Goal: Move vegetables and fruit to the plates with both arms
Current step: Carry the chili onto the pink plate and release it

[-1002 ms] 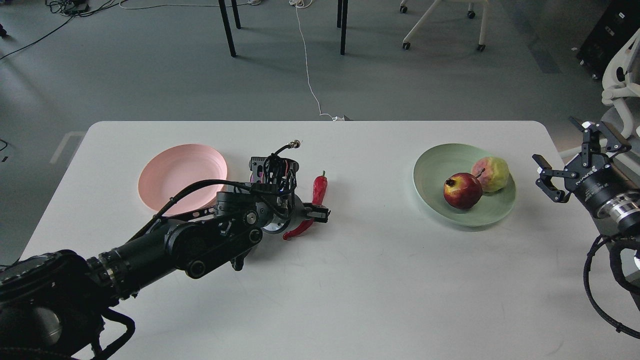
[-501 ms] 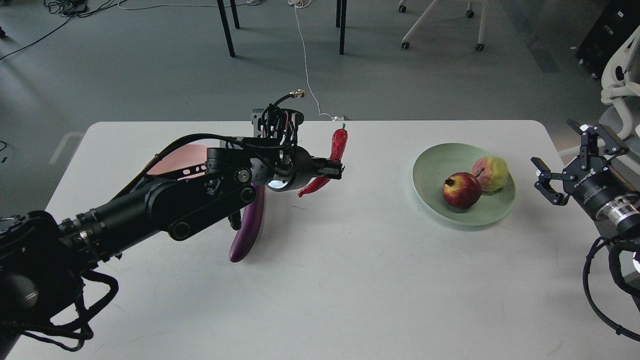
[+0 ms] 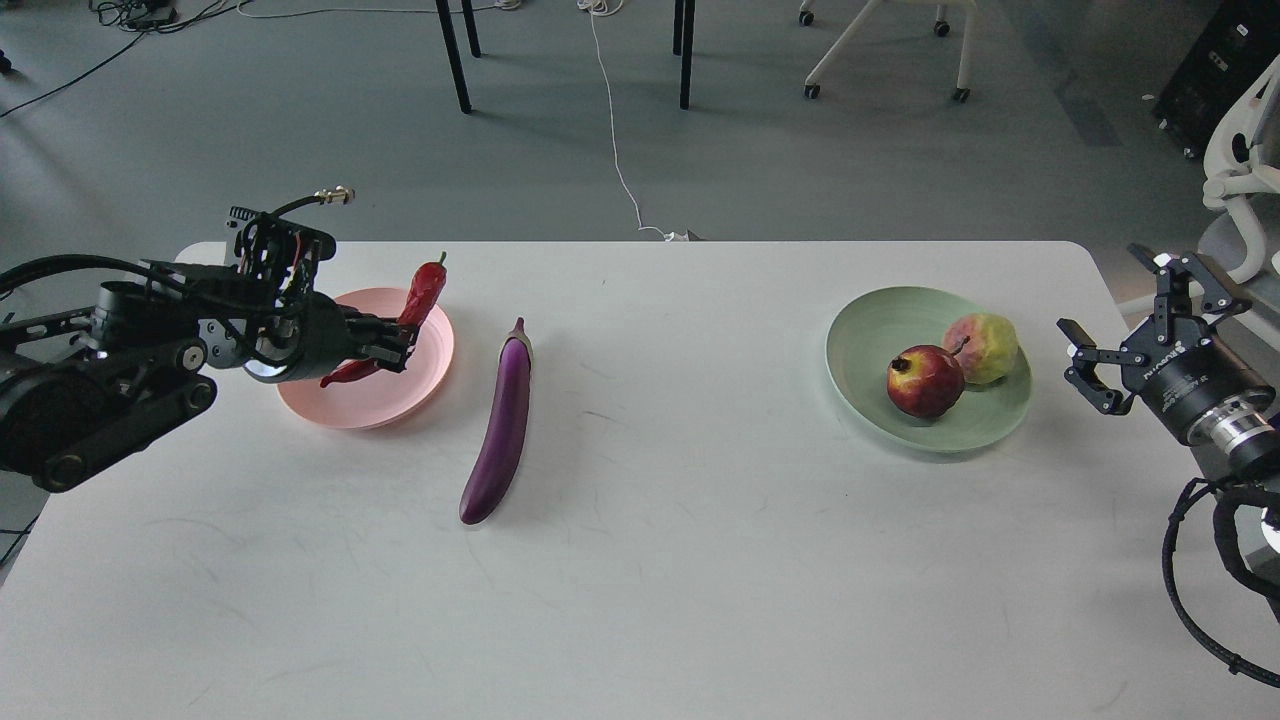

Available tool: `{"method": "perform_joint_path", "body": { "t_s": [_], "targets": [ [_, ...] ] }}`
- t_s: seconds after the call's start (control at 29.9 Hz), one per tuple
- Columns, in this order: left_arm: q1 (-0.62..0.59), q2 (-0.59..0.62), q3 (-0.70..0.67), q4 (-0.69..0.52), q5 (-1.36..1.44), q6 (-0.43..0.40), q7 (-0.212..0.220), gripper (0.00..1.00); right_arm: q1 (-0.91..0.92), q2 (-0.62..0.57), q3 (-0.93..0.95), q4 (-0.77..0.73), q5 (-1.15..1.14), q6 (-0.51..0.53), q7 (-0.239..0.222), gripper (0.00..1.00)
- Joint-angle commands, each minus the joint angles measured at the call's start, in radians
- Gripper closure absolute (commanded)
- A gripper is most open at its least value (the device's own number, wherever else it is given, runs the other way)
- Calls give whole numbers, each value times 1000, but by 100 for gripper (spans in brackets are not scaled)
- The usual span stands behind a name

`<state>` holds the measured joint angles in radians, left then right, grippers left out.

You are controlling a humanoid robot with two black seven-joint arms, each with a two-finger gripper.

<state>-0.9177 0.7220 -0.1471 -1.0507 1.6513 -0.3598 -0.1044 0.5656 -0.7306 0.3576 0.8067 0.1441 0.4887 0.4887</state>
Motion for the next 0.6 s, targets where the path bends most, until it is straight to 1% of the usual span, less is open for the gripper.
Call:
{"method": "perform_joint_path", "body": {
  "t_s": [0.0,0.07,0.1,0.13,0.17,0.3,0.33,0.37,0.4,0.43,0.5,0.57],
  "targets": [
    [31,4,3,86,-14,16,-9,78,-1,2,3,0,0,0,0,1],
    [31,2,1,104,-16,16,-17,67,-1,0,4,0,0,0,0,1],
    [31,2,0,107,-16,16,-26,58,-1,0,4,0,0,0,0,1],
    [31,4,0,110,-15,15,-35,44,-1,0,4,0,0,0,0,1],
    [29,5,1,110,-15,15,-38,38,-1,0,3,-1,0,0,0,1],
    [26,8,-6,110,-15,15,-38,36,-1,-1,1,-1,0,0,0,1],
    [23,8,-9,109,-15,15,-38,33,-1,-3,1,0,-1,0,0,1],
    [22,8,-11,109,-16,13,-38,27,-3,-3,0,0,0,0,0,1],
    [19,8,-14,109,-25,15,-37,9,-3,-3,1,0,-1,0,0,1],
    [14,8,-14,106,-40,15,-37,3,-6,-3,1,2,-1,0,0,1],
    [3,20,-17,89,-92,13,-38,2,-7,-4,4,2,0,0,0,1],
    [-26,48,-25,22,-148,13,-40,2,-7,-6,4,0,-1,0,0,1]
  ]
}}
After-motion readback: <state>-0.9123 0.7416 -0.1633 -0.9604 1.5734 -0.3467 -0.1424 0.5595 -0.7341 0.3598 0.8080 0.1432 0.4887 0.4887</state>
